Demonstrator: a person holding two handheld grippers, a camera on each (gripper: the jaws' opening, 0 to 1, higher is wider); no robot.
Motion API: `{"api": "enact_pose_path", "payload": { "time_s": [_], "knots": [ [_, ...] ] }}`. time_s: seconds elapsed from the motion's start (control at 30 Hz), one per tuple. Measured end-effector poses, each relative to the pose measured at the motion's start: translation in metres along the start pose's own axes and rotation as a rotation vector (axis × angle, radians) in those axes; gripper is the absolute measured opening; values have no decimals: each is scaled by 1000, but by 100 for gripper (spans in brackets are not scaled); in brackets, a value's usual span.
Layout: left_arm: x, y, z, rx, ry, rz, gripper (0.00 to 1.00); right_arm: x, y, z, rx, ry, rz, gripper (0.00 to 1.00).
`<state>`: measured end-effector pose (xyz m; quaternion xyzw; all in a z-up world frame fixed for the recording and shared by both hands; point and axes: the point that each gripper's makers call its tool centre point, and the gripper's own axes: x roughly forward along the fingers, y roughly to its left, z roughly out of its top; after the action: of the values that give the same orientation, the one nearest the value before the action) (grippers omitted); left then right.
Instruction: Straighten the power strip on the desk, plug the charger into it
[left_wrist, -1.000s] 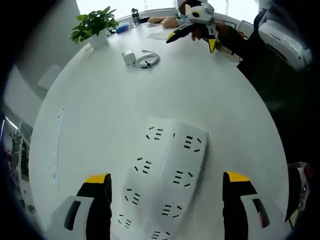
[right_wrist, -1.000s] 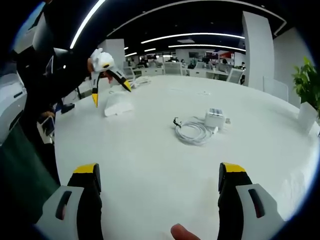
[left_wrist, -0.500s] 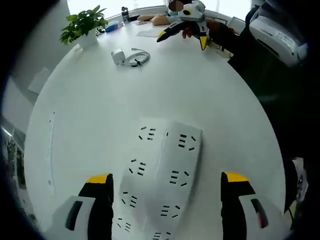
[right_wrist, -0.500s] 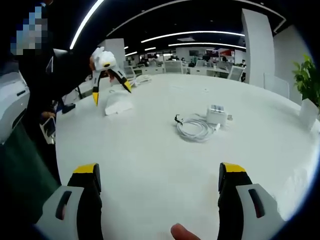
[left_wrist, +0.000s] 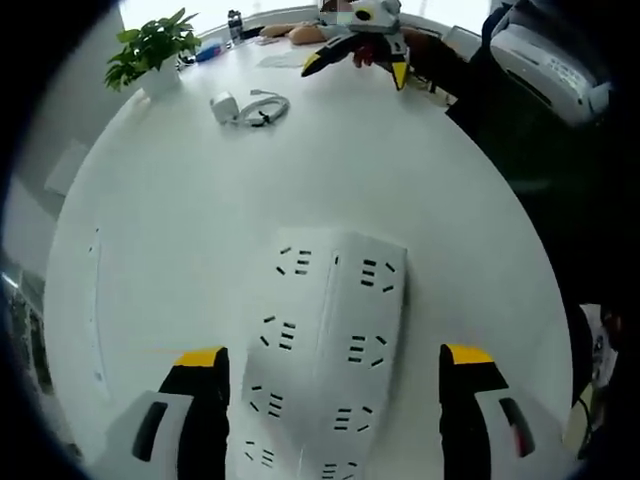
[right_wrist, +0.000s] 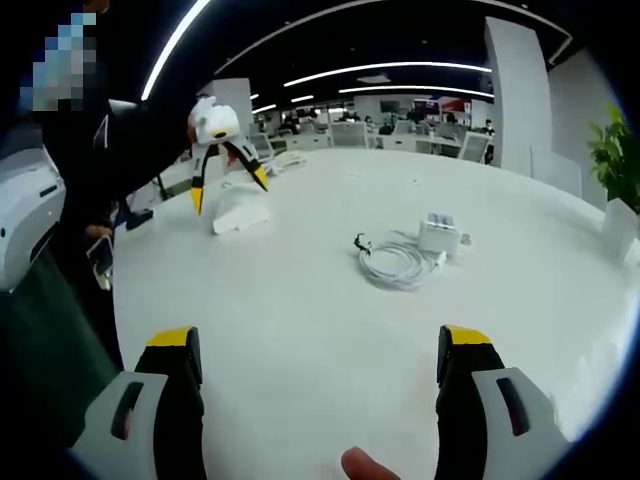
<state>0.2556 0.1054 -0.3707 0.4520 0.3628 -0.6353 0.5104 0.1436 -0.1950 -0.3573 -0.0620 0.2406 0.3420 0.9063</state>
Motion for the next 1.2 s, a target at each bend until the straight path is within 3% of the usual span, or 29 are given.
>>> {"api": "enact_pose_path", "payload": {
  "time_s": [0.27,0.53,0.87,1.2],
  "knots": [
    [2,3,-2,28,22,-1,84,1,3,0,-5,5,13,96],
    [5,0,-7,32,36,-19,86,1,3,-1,-11,14,11,96],
    [5,5,-6,69,37,11,68,2,3,-1,-13,19,7,95],
    [9,4,-8,52,44,-8,71,2,3,-2,-11,20,9,96]
  ]
}}
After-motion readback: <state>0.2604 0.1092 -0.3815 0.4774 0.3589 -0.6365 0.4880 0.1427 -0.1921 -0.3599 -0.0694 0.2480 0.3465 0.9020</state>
